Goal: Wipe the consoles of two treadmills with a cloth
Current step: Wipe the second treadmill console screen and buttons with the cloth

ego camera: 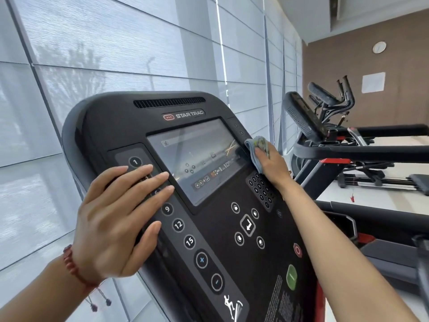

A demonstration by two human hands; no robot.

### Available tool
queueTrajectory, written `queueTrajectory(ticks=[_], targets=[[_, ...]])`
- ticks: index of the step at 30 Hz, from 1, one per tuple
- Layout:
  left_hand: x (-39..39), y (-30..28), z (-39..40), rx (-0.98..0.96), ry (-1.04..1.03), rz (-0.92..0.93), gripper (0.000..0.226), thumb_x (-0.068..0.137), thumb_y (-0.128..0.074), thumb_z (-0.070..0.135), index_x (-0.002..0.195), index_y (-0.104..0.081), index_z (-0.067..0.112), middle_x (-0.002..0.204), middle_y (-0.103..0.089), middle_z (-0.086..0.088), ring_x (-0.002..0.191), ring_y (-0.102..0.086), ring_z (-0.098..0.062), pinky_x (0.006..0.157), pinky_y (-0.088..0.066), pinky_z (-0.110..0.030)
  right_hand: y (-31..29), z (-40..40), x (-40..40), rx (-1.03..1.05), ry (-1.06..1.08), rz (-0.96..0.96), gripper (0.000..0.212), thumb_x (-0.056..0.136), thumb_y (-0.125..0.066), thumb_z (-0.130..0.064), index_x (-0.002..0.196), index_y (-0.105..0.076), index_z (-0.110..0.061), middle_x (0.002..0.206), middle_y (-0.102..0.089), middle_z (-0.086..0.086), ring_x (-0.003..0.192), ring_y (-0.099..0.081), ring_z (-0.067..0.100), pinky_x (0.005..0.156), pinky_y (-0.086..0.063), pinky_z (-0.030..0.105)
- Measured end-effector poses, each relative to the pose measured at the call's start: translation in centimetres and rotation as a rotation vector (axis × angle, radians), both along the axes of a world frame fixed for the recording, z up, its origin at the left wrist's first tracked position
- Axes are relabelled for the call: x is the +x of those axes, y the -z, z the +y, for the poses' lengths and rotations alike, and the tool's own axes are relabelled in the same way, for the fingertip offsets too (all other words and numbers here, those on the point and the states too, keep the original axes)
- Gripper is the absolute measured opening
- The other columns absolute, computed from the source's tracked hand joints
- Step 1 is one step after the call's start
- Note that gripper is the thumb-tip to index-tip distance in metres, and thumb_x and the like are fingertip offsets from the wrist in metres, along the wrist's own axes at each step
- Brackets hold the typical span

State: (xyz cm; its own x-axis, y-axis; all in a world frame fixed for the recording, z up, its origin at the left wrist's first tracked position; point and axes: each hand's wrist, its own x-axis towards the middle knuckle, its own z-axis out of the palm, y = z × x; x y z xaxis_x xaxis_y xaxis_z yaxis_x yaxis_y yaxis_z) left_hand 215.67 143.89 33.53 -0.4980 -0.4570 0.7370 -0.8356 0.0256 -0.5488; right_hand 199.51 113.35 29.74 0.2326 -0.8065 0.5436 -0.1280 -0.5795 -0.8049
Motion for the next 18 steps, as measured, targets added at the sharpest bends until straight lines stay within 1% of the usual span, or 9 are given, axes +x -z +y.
queueTrajectory(ticks=[3,5,7,11,15,18], targets=[[0.1,-0.1,0.0,-0.003,0.014,-0.008,0.049,0.088,-0.031,0.025,0.102,-0.071,0.001,0.116,-0.063,-0.014,0.110,-0.058,-0.032,0.095,-0.038,-0.048,-2.2,-0.9,1.6,-0.036,-0.012,0.011,0.038,0.096,-0.042,-0.034,0.130,-0.046,-0.020,0.129,-0.056,0.006,0.120,-0.050,0.025,0.090,-0.033,0.027],[0.2,0.0,0.0,-0.006,0.024,-0.015,0.049,0.087,-0.031,0.025,0.102,-0.071,0.002,0.116,-0.063,-0.014,0.110,-0.058,-0.032,0.095,-0.037,-0.047,-2.9,-1.4,2.1,-0.037,0.001,0.011,0.040,0.096,-0.041,-0.034,0.133,-0.044,-0.019,0.132,-0.054,0.005,0.121,-0.048,0.024,0.089,-0.030,0.025],[0.2,-0.2,0.0,-0.012,0.030,-0.025,0.048,0.086,-0.031,0.024,0.102,-0.071,0.002,0.116,-0.063,-0.013,0.109,-0.058,-0.031,0.095,-0.037,-0.046,-2.5,-1.5,2.1,-0.041,0.002,0.017,0.043,0.096,-0.041,-0.037,0.135,-0.041,-0.020,0.135,-0.052,0.004,0.124,-0.047,0.024,0.091,-0.031,0.026],[0.4,-0.4,0.0,-0.010,0.014,-0.053,0.047,0.085,-0.033,0.023,0.102,-0.071,0.003,0.114,-0.065,-0.013,0.107,-0.059,-0.031,0.095,-0.037,-0.046,1.3,0.3,0.2,-0.012,-0.001,-0.008,0.048,0.095,-0.043,-0.038,0.138,-0.039,-0.020,0.139,-0.050,0.004,0.126,-0.046,0.023,0.104,-0.034,0.035],[0.3,-0.3,0.0,-0.024,-0.008,-0.061,0.046,0.086,-0.033,0.023,0.102,-0.072,0.003,0.112,-0.066,-0.013,0.107,-0.060,-0.033,0.094,-0.037,-0.048,5.8,4.1,-2.3,0.013,-0.001,-0.058,0.050,0.093,-0.047,-0.036,0.139,-0.040,-0.019,0.140,-0.049,0.003,0.129,-0.044,0.020,0.106,-0.031,0.029],[0.0,-0.3,0.1,-0.016,-0.039,-0.062,0.046,0.087,-0.033,0.023,0.103,-0.072,0.004,0.113,-0.066,-0.013,0.107,-0.059,-0.034,0.095,-0.037,-0.048,6.8,7.1,-3.0,0.030,0.020,-0.063,0.049,0.094,-0.049,-0.032,0.141,-0.037,-0.023,0.144,-0.044,0.000,0.133,-0.039,0.017,0.105,-0.025,0.023]])
